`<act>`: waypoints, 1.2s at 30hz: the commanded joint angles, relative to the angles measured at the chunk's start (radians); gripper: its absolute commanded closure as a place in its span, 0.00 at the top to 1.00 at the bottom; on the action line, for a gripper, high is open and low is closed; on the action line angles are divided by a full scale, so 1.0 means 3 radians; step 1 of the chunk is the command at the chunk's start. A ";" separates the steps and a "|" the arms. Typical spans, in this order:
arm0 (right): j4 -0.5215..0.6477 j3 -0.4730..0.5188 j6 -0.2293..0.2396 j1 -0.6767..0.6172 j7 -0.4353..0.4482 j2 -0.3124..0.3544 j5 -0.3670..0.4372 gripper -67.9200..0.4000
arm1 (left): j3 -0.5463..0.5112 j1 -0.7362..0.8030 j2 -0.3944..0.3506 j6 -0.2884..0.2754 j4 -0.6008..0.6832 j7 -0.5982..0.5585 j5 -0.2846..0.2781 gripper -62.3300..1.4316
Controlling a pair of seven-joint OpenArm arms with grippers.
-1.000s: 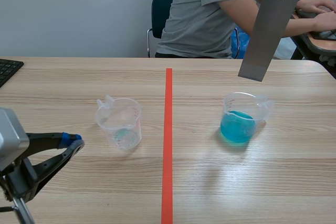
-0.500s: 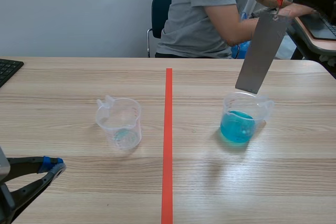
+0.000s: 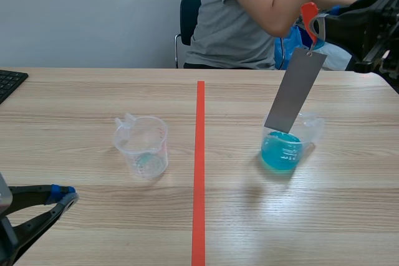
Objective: Do the redox reaction experiment.
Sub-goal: 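Lower the plate into the blue solution, then hold the plate still in the solution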
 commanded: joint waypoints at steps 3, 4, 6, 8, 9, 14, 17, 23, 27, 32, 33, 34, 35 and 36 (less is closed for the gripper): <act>-0.0107 -0.0052 0.0023 0.0048 0.0151 -0.0025 -0.0144 0.01 | -0.0009 -0.0010 0.0015 0.0015 0.0036 -0.0052 -0.0031 0.05; -0.0137 -0.0058 0.0023 0.0048 0.0183 -0.0045 -0.0189 0.01 | -0.0009 -0.0010 0.0015 0.0015 0.0036 -0.0052 -0.0031 0.05; -0.0189 -0.0072 0.0023 0.0048 0.0257 -0.0061 -0.0240 0.01 | -0.0009 -0.0010 0.0015 0.0015 0.0036 -0.0053 -0.0031 0.05; -0.0197 -0.0071 0.0023 0.0051 0.0356 -0.0052 -0.0240 0.01 | -0.0009 -0.0010 0.0015 0.0015 0.0036 -0.0053 -0.0031 0.05; -0.0197 -0.0071 0.0023 0.0058 0.0404 -0.0048 -0.0239 0.01 | -0.0009 -0.0010 0.0015 0.0015 0.0036 -0.0053 -0.0031 0.05; -0.0193 -0.0071 0.0023 0.0149 0.0501 -0.0039 -0.0238 0.01 | -0.0009 -0.0010 0.0015 0.0015 0.0036 -0.0055 -0.0031 0.05; -0.0193 -0.0071 0.0023 0.0182 0.0528 -0.0032 -0.0238 0.01 | -0.0009 -0.0010 0.0015 0.0017 0.0036 -0.0057 -0.0031 0.05; -0.0186 -0.0070 0.0023 0.0215 0.0532 -0.0004 -0.0237 0.01 | -0.0009 -0.0011 0.0015 0.0017 0.0036 -0.0057 -0.0032 0.05; -0.0174 -0.0069 0.0023 0.0215 0.0579 0.0062 -0.0219 0.01 | -0.0009 -0.0011 0.0015 0.0017 0.0036 -0.0057 -0.0032 0.05; -0.0174 -0.0065 0.0023 0.0214 0.0577 0.0120 -0.0183 0.01 | -0.0009 -0.0011 0.0015 0.0017 0.0036 -0.0057 -0.0032 0.05; -0.0174 -0.0065 0.0023 0.0214 0.0579 0.0131 -0.0173 0.01 | -0.0009 -0.0011 0.0015 0.0017 0.0036 -0.0057 -0.0032 0.05; -0.0174 -0.0065 0.0023 0.0214 0.0579 0.0136 -0.0173 0.01 | -0.0009 -0.0011 0.0015 0.0017 0.0036 -0.0057 -0.0032 0.05; -0.0174 -0.0065 0.0023 0.0214 0.0579 0.0144 -0.0173 0.01 | -0.0009 -0.0011 0.0015 0.0017 0.0036 -0.0057 -0.0032 0.05; -0.0174 -0.0065 0.0023 0.0212 0.0568 0.0146 -0.0174 0.01 | -0.0009 -0.0011 0.0015 0.0017 0.0036 -0.0057 -0.0032 0.05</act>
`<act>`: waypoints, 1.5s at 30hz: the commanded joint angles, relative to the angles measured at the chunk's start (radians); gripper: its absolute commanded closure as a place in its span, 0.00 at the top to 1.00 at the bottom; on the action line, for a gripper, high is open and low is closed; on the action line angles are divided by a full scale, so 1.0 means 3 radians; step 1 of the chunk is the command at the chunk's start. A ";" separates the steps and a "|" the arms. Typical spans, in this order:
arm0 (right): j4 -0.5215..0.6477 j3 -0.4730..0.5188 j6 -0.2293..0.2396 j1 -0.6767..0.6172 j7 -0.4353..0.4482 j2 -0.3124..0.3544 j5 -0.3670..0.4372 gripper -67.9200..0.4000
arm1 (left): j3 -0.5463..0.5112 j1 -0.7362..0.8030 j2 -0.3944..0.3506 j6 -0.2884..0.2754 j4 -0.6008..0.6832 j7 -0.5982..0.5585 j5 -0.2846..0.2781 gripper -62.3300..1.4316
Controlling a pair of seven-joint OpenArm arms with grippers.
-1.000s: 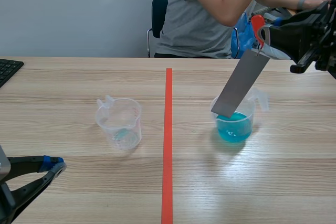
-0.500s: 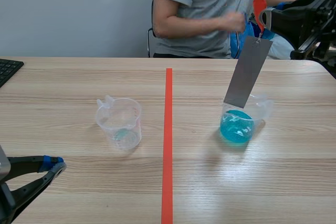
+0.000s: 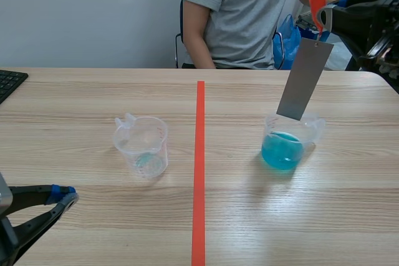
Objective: Do the redox reaction experiment.
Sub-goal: 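Hold the plate still in the solution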
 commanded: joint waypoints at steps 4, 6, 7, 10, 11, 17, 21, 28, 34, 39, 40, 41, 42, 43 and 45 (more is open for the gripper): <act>0.0074 0.0011 0.0019 0.0076 0.0046 0.0076 0.0060 0.01 | -0.0009 -0.0011 0.0015 0.0017 0.0036 -0.0056 -0.0032 0.05; 0.0074 0.0010 0.0019 0.0074 0.0045 0.0075 0.0060 0.01 | -0.0009 -0.0011 0.0015 0.0017 0.0036 -0.0056 -0.0032 0.05; 0.0074 0.0010 0.0019 0.0074 0.0045 0.0075 0.0060 0.01 | -0.0009 -0.0011 0.0015 0.0017 0.0036 -0.0056 -0.0032 0.05; 0.0074 0.0010 0.0019 0.0074 0.0031 0.0075 0.0053 0.01 | -0.0009 -0.0011 0.0015 0.0017 0.0036 -0.0056 -0.0032 0.05; 0.0074 0.0010 0.0019 0.0065 0.0023 0.0075 0.0047 0.01 | -0.0009 -0.0011 0.0015 0.0017 0.0036 -0.0056 -0.0032 0.05; 0.0074 0.0008 0.0019 -0.0011 0.0031 0.0072 0.0034 0.01 | -0.0009 -0.0011 0.0015 0.0017 0.0036 -0.0056 -0.0032 0.05; 0.0072 0.0008 0.0019 -0.0034 0.0034 0.0048 -0.0033 0.01 | -0.0009 -0.0011 0.0015 0.0017 0.0036 -0.0056 -0.0032 0.05; 0.0041 0.0001 0.0019 -0.0037 0.0023 -0.0014 -0.0090 0.01 | -0.0009 -0.0011 0.0015 0.0017 0.0036 -0.0056 -0.0032 0.05; -0.0083 -0.0095 0.0019 -0.0036 0.0052 -0.0150 -0.0333 0.01 | -0.0009 -0.0011 0.0015 0.0017 0.0036 -0.0056 -0.0032 0.05; -0.0257 -0.0127 0.0019 -0.0036 0.0100 -0.0262 -0.0514 0.01 | -0.0009 -0.0011 0.0015 0.0017 0.0036 -0.0056 -0.0032 0.05; -0.0299 -0.0127 0.0019 -0.0036 0.0134 -0.0286 -0.0575 0.01 | -0.0009 -0.0011 0.0015 0.0017 0.0036 -0.0056 -0.0032 0.05; -0.0337 -0.0127 0.0019 -0.0036 0.0163 -0.0304 -0.0636 0.01 | -0.0009 -0.0011 0.0015 0.0017 0.0036 -0.0056 -0.0032 0.05; -0.0370 -0.0128 0.0019 -0.0036 0.0193 -0.0322 -0.0697 0.01 | -0.0009 -0.0011 0.0015 0.0017 0.0036 -0.0056 -0.0032 0.05; -0.0402 -0.0128 0.0019 -0.0034 0.0215 -0.0343 -0.0755 0.01 | -0.0009 -0.0011 0.0015 0.0017 0.0036 -0.0056 -0.0032 0.05; -0.0460 -0.0139 0.0019 -0.0034 0.0251 -0.0375 -0.0849 0.01 | -0.0009 -0.0011 0.0015 0.0017 0.0036 -0.0056 -0.0032 0.05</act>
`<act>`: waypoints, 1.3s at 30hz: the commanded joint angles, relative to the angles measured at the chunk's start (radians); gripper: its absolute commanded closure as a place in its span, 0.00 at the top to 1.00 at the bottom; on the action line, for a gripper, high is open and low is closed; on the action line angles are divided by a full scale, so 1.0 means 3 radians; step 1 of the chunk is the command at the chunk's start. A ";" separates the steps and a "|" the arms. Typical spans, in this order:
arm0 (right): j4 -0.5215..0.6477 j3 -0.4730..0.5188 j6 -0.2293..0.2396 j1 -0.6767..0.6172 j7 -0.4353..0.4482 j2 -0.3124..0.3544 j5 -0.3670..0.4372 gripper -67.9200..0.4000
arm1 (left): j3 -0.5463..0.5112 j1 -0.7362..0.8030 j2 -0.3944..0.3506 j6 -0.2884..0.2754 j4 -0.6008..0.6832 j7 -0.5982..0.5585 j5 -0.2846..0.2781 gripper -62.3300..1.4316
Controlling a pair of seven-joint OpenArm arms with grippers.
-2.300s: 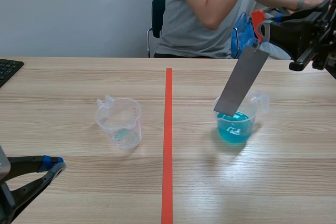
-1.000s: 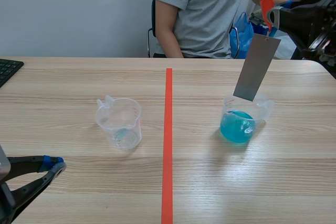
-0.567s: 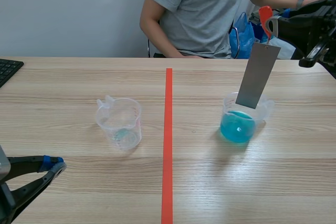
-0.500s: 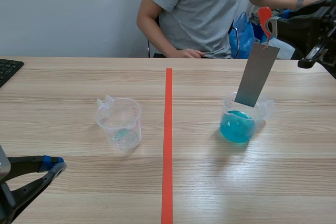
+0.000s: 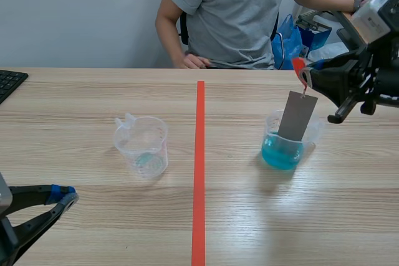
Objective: Do the redox reaction experiment.
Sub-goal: 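Hold the plate still in the solution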
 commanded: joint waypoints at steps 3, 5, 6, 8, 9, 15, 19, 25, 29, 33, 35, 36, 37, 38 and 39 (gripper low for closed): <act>-0.0031 -0.0031 0.0023 0.0052 0.0156 0.0014 -0.0062 0.01 | -0.0009 -0.0011 0.0017 0.0017 0.0036 -0.0056 -0.0032 0.05; -0.0056 -0.0056 0.0023 0.0052 0.0173 0.0006 -0.0103 0.01 | -0.0009 -0.0011 0.0017 0.0017 0.0036 -0.0056 -0.0032 0.05; -0.0061 -0.0066 0.0023 0.0051 0.0173 0.0006 -0.0103 0.01 | -0.0009 -0.0011 0.0017 0.0017 0.0036 -0.0056 -0.0032 0.05; -0.0061 -0.0076 0.0023 0.0051 0.0172 0.0006 -0.0103 0.01 | -0.0009 -0.0011 0.0017 0.0017 0.0036 -0.0056 -0.0032 0.05; -0.0061 -0.0078 0.0023 0.0051 0.0172 0.0006 -0.0103 0.01 | -0.0009 -0.0011 0.0017 0.0017 0.0036 -0.0056 -0.0032 0.05; -0.0061 -0.0078 0.0023 0.0051 0.0172 0.0006 -0.0128 0.01 | -0.0009 -0.0011 0.0017 0.0017 0.0036 -0.0056 -0.0032 0.05; -0.0061 -0.0078 0.0023 0.0051 0.0172 0.0006 -0.0158 0.01 | -0.0009 -0.0011 0.0017 0.0017 0.0036 -0.0056 -0.0032 0.05; -0.0061 -0.0078 0.0023 0.0051 0.0173 0.0008 -0.0177 0.01 | -0.0009 -0.0011 0.0017 0.0017 0.0036 -0.0056 -0.0032 0.05; -0.0061 -0.0078 0.0023 0.0051 0.0173 0.0008 -0.0177 0.01 | -0.0009 -0.0011 0.0017 0.0017 0.0036 -0.0056 -0.0032 0.05; -0.0061 -0.0078 0.0023 0.0051 0.0173 0.0008 -0.0177 0.01 | -0.0009 -0.0011 0.0017 0.0017 0.0036 -0.0056 -0.0032 0.05; -0.0061 -0.0078 0.0023 0.0051 0.0172 0.0008 -0.0177 0.01 | -0.0009 -0.0011 0.0017 0.0017 0.0036 -0.0056 -0.0032 0.05; -0.0061 -0.0078 0.0023 0.0051 0.0172 0.0008 -0.0177 0.01 | -0.0009 -0.0011 0.0017 0.0017 0.0036 -0.0056 -0.0032 0.05; -0.0061 -0.0078 0.0023 0.0051 0.0172 0.0008 -0.0177 0.01 | -0.0009 -0.0011 0.0017 0.0017 0.0036 -0.0056 -0.0032 0.05; -0.0061 -0.0078 0.0023 0.0051 0.0172 0.0008 -0.0177 0.01 | -0.0009 -0.0011 0.0017 0.0017 0.0036 -0.0056 -0.0032 0.05; -0.0061 -0.0078 0.0023 0.0051 0.0172 0.0008 -0.0177 0.01 | -0.0009 -0.0011 0.0017 0.0017 0.0036 -0.0056 -0.0032 0.05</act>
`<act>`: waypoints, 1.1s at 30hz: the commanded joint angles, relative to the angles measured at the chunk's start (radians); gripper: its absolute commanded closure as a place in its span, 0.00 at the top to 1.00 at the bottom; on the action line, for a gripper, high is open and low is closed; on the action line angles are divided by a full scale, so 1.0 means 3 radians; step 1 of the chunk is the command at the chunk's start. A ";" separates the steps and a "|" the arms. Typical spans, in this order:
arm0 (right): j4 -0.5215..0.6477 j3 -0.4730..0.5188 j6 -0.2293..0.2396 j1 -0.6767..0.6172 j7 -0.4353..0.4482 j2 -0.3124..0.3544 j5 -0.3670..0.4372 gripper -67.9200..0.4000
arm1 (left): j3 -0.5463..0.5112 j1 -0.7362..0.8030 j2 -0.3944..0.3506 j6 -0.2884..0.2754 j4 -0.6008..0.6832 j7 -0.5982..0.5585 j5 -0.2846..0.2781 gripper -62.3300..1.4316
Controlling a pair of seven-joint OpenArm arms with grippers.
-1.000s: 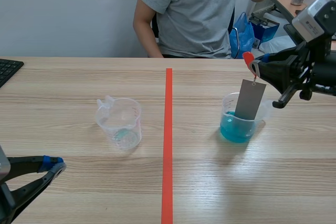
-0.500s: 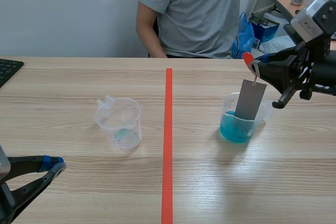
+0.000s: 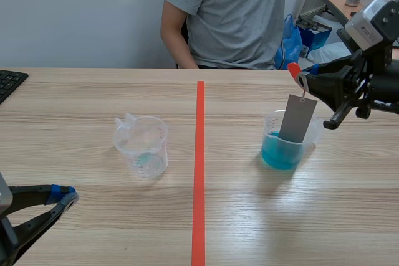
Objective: Do the redox reaction experiment.
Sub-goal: 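Hold the plate still in the solution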
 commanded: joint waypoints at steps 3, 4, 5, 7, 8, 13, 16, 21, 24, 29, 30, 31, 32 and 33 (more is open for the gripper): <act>0.0015 -0.0009 0.0027 0.0029 -0.0015 0.0028 -0.0013 0.01 | -0.0009 -0.0011 0.0015 0.0017 0.0036 -0.0056 -0.0032 0.05; 0.0015 -0.0009 0.0027 0.0029 -0.0015 0.0028 -0.0013 0.01 | -0.0009 -0.0011 0.0015 0.0017 0.0036 -0.0056 -0.0032 0.05; 0.0015 -0.0009 0.0027 0.0029 -0.0015 0.0028 -0.0013 0.01 | -0.0009 -0.0011 0.0015 0.0017 0.0036 -0.0056 -0.0032 0.05; 0.0015 -0.0009 0.0027 0.0029 -0.0014 0.0028 -0.0013 0.01 | -0.0009 -0.0011 0.0015 0.0017 0.0036 -0.0056 -0.0032 0.05; 0.0015 -0.0009 0.0027 0.0029 -0.0014 0.0028 -0.0013 0.01 | -0.0009 -0.0011 0.0015 0.0017 0.0036 -0.0056 -0.0032 0.05; 0.0015 -0.0009 0.0027 0.0029 -0.0005 0.0029 -0.0013 0.01 | -0.0009 -0.0011 0.0015 0.0017 0.0036 -0.0056 -0.0032 0.05; 0.0017 -0.0005 0.0027 0.0029 -0.0004 0.0045 -0.0013 0.01 | -0.0009 -0.0011 0.0015 0.0017 0.0036 -0.0056 -0.0032 0.05; 0.0086 0.0001 0.0027 0.0028 0.0010 0.0109 0.0004 0.01 | -0.0009 -0.0011 0.0015 0.0017 0.0036 -0.0055 -0.0032 0.05; 0.0173 0.0001 0.0027 0.0028 0.0009 0.0156 0.0028 0.01 | -0.0009 -0.0011 0.0015 0.0017 0.0036 -0.0055 -0.0032 0.05; 0.0336 0.0014 0.0027 0.0027 -0.0011 0.0258 0.0170 0.01 | -0.0009 -0.0011 0.0015 0.0017 0.0036 -0.0055 -0.0032 0.05; 0.0370 0.0017 0.0027 0.0027 -0.0020 0.0289 0.0202 0.01 | -0.0009 -0.0011 0.0015 0.0017 0.0036 -0.0055 -0.0032 0.05; 0.0403 0.0017 0.0027 0.0019 -0.0028 0.0315 0.0233 0.01 | -0.0009 -0.0011 0.0015 0.0017 0.0036 -0.0055 -0.0032 0.05; 0.0440 0.0023 0.0027 0.0015 -0.0032 0.0345 0.0266 0.01 | -0.0009 -0.0011 0.0015 0.0017 0.0036 -0.0055 -0.0032 0.05; 0.0473 0.0036 0.0027 -0.0001 -0.0031 0.0374 0.0295 0.01 | -0.0009 -0.0011 0.0015 0.0017 0.0036 -0.0055 -0.0032 0.05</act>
